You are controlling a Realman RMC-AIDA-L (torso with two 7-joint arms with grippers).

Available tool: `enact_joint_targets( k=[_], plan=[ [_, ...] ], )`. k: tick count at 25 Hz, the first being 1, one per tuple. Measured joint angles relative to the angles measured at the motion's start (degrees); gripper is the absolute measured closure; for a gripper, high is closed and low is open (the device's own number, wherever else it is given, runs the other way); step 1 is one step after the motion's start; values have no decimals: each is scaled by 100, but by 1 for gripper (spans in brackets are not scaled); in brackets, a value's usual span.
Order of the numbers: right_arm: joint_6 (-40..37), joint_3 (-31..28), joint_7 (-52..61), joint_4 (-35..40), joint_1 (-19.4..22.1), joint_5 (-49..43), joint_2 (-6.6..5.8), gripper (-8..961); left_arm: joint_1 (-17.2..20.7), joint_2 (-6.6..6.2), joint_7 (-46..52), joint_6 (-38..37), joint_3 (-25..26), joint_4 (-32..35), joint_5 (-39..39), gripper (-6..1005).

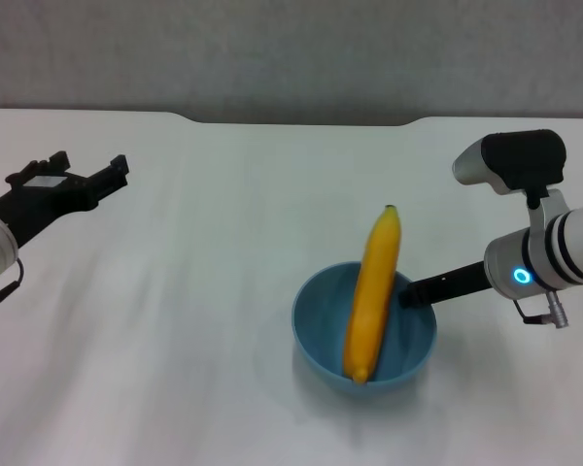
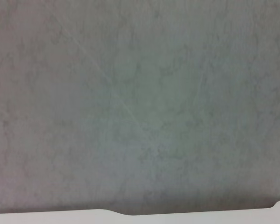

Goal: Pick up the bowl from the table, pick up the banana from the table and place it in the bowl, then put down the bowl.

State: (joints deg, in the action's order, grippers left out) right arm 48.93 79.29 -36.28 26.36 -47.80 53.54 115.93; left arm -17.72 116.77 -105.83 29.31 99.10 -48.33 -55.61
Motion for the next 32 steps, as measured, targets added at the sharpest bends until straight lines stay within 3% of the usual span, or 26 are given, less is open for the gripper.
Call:
enact_joint_targets(
  k=[13, 17, 23, 28, 32],
  plan=[
    [122, 20, -112, 359, 156, -3, -1, 648, 55, 8, 53, 48, -130, -7, 61, 91],
    [484, 18, -112, 1121, 648, 16, -17, 559, 170, -1, 96, 186, -113, -84, 63, 91],
    [1146, 16, -191, 2410, 1398, 219, -50, 312, 258, -32, 29, 299, 2, -18, 69, 91],
    [1199, -59, -388, 3498, 2133, 292, -61, 134, 266, -32, 6, 703, 384, 257, 68, 91],
    [918, -102, -709, 3869, 2515, 652, -64, 140, 257, -24, -34, 1354, 905, 613, 68, 91]
  ],
)
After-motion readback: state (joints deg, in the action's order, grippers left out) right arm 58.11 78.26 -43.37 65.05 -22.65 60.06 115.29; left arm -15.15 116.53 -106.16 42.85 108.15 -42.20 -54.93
